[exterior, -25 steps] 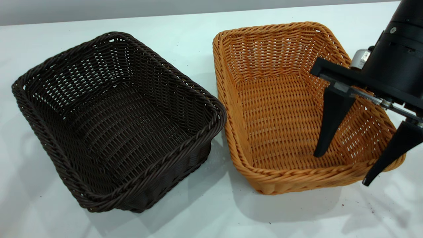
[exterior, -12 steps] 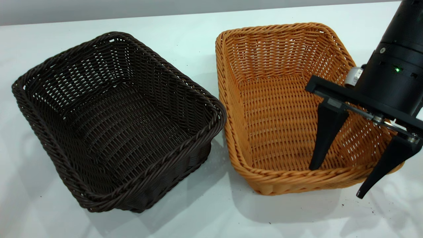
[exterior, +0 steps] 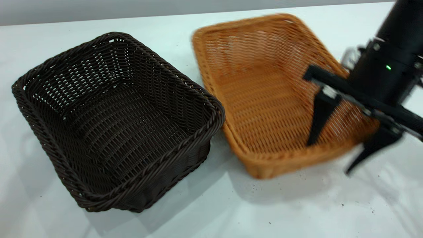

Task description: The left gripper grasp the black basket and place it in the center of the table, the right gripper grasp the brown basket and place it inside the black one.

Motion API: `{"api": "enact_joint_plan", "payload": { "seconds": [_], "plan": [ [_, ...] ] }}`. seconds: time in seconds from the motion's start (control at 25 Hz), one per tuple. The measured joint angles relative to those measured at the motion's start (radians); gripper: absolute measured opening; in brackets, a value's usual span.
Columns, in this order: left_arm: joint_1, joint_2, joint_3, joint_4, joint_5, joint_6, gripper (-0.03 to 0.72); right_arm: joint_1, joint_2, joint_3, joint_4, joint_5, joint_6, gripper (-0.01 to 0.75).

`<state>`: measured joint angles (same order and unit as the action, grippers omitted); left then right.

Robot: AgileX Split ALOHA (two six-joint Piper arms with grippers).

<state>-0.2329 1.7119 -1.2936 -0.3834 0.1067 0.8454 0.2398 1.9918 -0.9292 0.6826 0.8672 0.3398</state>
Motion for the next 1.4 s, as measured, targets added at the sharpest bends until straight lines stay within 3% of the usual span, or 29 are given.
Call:
{"api": "enact_joint_plan", "payload": {
  "seconds": [0.08,0.32,0.92,1.12,1.4],
  "plan": [
    [0.000,0.000,0.000,0.000,0.010,0.000,0.521,0.000,0.001,-0.019,0.000,-0.069,-0.024,0.446],
    [0.000,0.000,0.000,0.000,0.012,0.000,0.521,0.000,0.001,-0.089,-0.003,-0.123,-0.069,0.416],
    [0.000,0.000,0.000,-0.001,0.050,0.000,0.521,0.000,0.001,-0.105,0.003,-0.306,-0.119,0.125],
    [0.000,0.000,0.000,-0.001,0.061,0.000,0.521,0.001,0.001,-0.105,-0.006,-0.394,-0.156,0.113],
    [0.000,0.000,0.000,-0.002,0.067,-0.002,0.521,-0.004,0.001,-0.105,-0.007,-0.615,-0.216,0.110]
  ]
}}
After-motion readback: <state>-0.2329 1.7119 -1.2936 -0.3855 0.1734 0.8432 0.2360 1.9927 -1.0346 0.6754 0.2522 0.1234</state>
